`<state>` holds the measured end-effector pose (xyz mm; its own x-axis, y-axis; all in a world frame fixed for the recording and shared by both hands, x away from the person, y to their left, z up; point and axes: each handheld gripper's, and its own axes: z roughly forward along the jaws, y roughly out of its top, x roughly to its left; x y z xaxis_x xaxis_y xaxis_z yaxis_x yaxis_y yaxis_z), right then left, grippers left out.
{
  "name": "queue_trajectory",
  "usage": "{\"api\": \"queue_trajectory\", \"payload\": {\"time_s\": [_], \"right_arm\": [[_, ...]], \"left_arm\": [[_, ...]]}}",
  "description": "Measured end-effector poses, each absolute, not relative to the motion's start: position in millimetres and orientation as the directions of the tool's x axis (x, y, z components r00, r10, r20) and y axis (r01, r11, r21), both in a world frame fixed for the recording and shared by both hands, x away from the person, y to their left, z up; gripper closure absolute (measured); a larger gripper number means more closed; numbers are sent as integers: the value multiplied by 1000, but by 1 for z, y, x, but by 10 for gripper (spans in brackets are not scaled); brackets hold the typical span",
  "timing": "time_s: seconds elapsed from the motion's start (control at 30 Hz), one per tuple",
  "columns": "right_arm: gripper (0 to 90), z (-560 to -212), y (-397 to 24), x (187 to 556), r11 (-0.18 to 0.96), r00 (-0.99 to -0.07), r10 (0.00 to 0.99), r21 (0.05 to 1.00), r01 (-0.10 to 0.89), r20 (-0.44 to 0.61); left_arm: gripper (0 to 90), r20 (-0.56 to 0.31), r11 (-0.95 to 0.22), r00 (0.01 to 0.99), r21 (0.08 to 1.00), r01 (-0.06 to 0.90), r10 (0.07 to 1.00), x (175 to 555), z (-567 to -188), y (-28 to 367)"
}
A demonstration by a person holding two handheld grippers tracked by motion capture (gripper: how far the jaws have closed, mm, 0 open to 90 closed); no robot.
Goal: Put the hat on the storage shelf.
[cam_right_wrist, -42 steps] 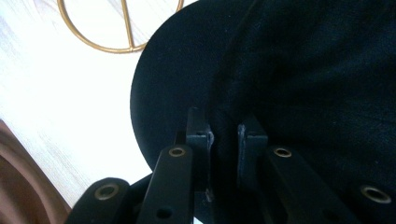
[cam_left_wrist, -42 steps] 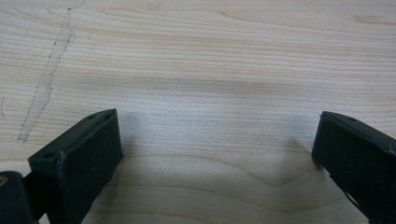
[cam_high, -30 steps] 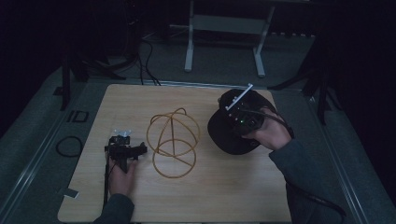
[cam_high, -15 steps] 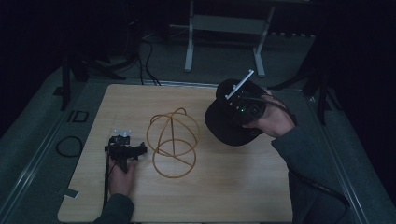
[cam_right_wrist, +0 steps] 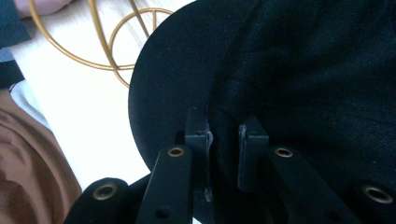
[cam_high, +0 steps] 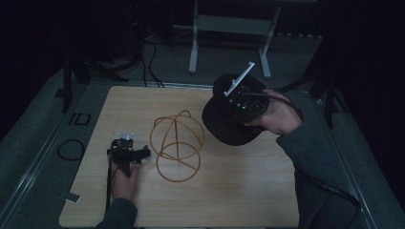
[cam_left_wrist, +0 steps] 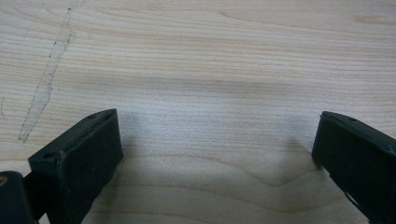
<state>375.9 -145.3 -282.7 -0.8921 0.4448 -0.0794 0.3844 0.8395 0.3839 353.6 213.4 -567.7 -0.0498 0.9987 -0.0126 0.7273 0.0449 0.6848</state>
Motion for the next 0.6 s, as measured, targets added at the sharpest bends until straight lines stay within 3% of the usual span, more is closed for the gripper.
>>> {"api": "queue_trajectory", "payload": {"time_s": [0.6], "right_arm": [[783,-252,-116,362,870,-931,348,409,275,-115]], "left_arm": [[12,-13,45,-50,685,727,999,354,-568,213]]}}
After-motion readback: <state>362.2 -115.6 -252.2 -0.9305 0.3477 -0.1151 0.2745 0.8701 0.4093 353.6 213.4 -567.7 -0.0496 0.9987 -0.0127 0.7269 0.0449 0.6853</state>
